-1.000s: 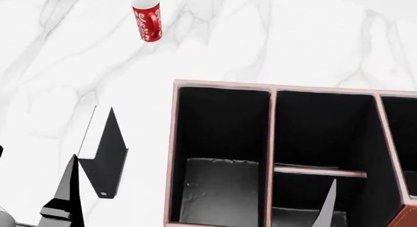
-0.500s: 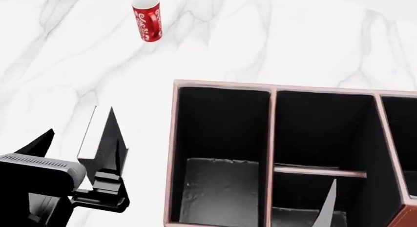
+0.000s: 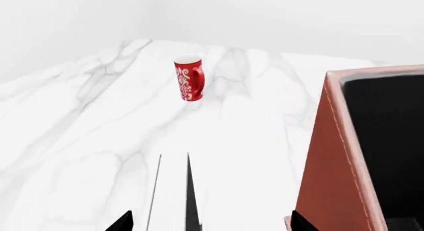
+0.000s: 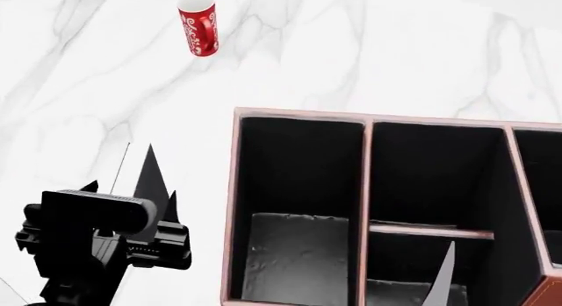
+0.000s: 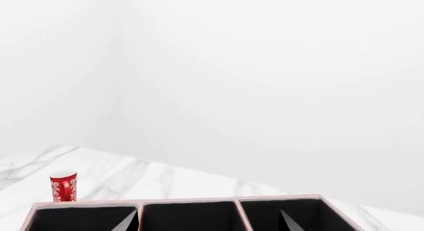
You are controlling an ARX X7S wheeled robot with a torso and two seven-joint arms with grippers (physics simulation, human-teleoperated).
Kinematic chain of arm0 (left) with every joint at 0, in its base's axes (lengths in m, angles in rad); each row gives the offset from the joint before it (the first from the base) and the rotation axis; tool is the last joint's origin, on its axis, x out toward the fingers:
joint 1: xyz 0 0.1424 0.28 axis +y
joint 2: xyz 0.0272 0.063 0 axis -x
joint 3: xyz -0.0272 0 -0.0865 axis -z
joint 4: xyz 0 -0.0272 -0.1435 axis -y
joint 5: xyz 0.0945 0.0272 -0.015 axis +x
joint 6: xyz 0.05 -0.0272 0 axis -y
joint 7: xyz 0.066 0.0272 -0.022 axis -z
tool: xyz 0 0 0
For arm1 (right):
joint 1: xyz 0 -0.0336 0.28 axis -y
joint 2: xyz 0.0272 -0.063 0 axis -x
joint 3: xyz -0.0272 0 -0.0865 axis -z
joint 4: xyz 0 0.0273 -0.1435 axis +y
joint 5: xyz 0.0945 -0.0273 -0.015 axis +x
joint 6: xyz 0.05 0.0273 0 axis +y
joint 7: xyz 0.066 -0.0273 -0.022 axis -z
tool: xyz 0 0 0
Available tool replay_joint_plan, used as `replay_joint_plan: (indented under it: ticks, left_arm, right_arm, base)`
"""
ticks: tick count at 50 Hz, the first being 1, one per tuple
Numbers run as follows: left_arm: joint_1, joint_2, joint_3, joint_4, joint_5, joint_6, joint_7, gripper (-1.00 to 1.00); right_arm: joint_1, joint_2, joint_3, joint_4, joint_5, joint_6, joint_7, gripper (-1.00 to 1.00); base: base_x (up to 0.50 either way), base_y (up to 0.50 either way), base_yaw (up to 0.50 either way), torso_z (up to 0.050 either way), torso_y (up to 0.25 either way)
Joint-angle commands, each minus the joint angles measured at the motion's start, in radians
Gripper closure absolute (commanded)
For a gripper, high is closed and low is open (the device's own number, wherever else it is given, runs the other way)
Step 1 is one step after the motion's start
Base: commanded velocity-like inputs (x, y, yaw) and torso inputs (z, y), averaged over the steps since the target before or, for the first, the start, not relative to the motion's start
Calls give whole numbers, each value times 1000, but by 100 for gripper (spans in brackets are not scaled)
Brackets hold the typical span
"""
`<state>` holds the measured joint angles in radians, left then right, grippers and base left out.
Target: Pick up the book and place it in the left compartment of the caddy.
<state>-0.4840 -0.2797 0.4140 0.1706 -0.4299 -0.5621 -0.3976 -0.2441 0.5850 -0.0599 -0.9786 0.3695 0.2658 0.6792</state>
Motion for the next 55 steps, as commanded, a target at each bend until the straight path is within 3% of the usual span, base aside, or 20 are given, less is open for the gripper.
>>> replay_joint_plan:
  ticks: [1, 31, 55]
  left_arm:
    - [-33, 19, -3, -98, 2, -16, -9, -100]
    - [-55, 36, -31, -191, -30, 7, 0, -100]
    - [-122, 35, -29, -246, -64, -129, -29, -100]
  right_arm:
    - [2, 4, -3, 1, 4, -2, 4, -100]
    - [5, 15, -16, -1, 6, -3, 16, -100]
    - [14, 24, -23, 1, 13, -2, 25, -100]
  base:
    - [0, 0, 0, 0, 0]
    - [0, 0, 0, 0, 0]
    - [0, 0, 0, 0, 0]
